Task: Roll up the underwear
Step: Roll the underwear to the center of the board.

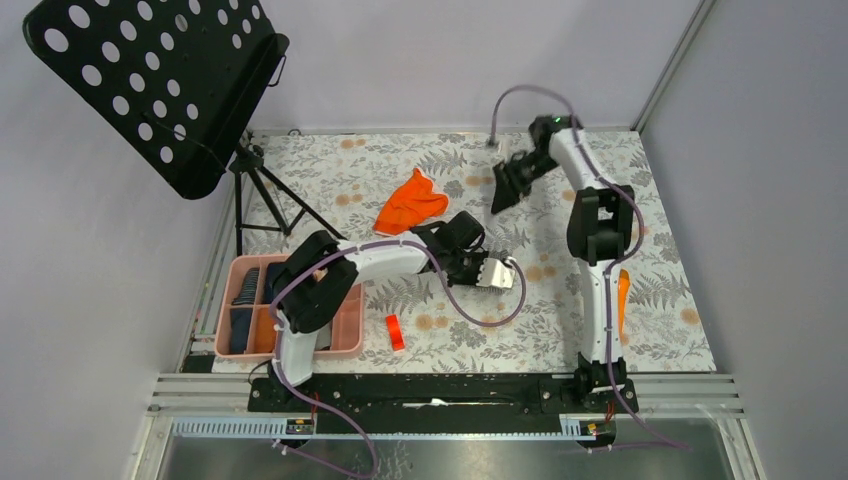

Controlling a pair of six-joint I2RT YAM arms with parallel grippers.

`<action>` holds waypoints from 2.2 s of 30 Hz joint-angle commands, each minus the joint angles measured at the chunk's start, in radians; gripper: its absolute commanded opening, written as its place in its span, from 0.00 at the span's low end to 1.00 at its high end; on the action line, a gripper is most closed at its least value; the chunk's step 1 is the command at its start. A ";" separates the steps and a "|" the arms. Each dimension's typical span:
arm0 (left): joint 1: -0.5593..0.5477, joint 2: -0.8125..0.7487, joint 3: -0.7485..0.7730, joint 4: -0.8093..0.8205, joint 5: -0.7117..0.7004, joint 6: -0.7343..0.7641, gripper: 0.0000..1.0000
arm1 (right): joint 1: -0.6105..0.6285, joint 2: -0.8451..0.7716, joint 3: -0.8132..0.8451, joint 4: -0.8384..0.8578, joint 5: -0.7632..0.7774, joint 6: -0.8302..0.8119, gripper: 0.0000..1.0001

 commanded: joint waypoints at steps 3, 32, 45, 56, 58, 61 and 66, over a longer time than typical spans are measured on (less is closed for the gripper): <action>0.010 0.127 0.177 -0.506 0.098 0.091 0.00 | -0.186 0.012 0.550 -0.163 0.003 0.003 0.52; 0.160 0.621 0.791 -0.926 0.463 -0.197 0.00 | -0.326 -1.706 -1.365 0.268 0.097 -0.694 0.57; 0.186 0.699 0.866 -0.941 0.516 -0.284 0.00 | 0.355 -1.406 -1.496 0.947 0.422 -0.367 0.64; 0.204 0.703 0.877 -0.940 0.521 -0.292 0.00 | 0.405 -1.252 -1.510 1.190 0.485 -0.394 0.72; 0.203 0.704 0.879 -0.940 0.524 -0.295 0.00 | 0.405 -1.215 -1.519 1.212 0.497 -0.407 0.72; 0.205 0.705 0.881 -0.940 0.523 -0.296 0.00 | 0.405 -1.164 -1.530 1.241 0.501 -0.417 0.70; 0.207 0.706 0.894 -0.940 0.514 -0.304 0.00 | 0.406 -1.112 -1.493 1.154 0.441 -0.442 0.47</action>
